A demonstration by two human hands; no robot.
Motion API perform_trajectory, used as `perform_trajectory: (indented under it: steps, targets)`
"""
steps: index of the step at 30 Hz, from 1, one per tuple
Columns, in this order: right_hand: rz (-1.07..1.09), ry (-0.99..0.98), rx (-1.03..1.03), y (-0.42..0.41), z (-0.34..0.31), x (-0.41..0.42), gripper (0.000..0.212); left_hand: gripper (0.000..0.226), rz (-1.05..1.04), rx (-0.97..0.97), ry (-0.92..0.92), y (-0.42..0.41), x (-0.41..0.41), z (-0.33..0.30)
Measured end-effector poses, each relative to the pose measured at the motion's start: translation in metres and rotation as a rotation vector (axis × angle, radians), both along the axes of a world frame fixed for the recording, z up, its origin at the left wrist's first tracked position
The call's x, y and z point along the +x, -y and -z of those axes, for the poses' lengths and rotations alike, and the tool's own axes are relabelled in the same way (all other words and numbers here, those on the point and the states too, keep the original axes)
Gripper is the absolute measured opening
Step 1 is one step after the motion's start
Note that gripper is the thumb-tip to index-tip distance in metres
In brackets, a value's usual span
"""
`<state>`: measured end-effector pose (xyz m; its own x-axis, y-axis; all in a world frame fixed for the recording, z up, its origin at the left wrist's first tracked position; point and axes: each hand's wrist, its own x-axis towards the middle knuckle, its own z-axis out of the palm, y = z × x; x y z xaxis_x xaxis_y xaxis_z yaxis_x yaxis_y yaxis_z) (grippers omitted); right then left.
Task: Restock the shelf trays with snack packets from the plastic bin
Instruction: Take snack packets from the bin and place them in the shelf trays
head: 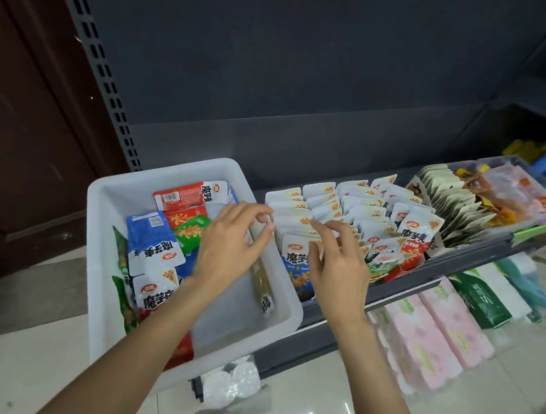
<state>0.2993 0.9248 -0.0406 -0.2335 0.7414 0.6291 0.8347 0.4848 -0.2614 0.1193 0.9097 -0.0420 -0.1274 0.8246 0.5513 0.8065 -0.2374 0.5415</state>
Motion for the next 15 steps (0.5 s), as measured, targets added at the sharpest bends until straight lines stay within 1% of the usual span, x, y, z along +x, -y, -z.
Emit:
perform_trajectory:
  steps: [2, 4, 6, 8, 9, 12, 13, 15]
  targets:
    - [-0.155, -0.055, -0.062, 0.002, -0.012, -0.013, 0.018, 0.015, -0.139, 0.108, -0.035, 0.023, -0.027, 0.000]
    - [-0.332, -0.063, -0.200, 0.002, -0.018, -0.036, 0.016, 0.014, -0.272, 0.083, -0.119, 0.044, -0.058, 0.007]
    - [-0.465, 0.032, -0.369, -0.003, -0.013, -0.065, 0.016, 0.021, -0.337, -0.071, -0.203, 0.057, -0.086, 0.015]
    - [-0.521, 0.160, -0.517, -0.012, -0.001, -0.097, 0.018, 0.018, -0.326, -0.243, -0.278, 0.063, -0.103, 0.021]
    - [-0.523, 0.206, -0.599, -0.017, 0.007, -0.111, 0.020, 0.018, -0.315, -0.326, -0.303, 0.064, -0.105, 0.023]
    - [-0.483, 0.267, -0.869, -0.030, 0.032, -0.149, 0.027, 0.029, -0.337, -0.604, -0.355, 0.063, -0.095, 0.028]
    - [-0.461, 0.273, -0.939, -0.032, 0.042, -0.159, 0.030, 0.033, -0.345, -0.685, -0.382, 0.061, -0.092, 0.033]
    - [-0.418, 0.223, -1.059, -0.030, 0.058, -0.178, 0.034, 0.038, -0.345, -0.790, -0.369, 0.061, -0.090, 0.042]
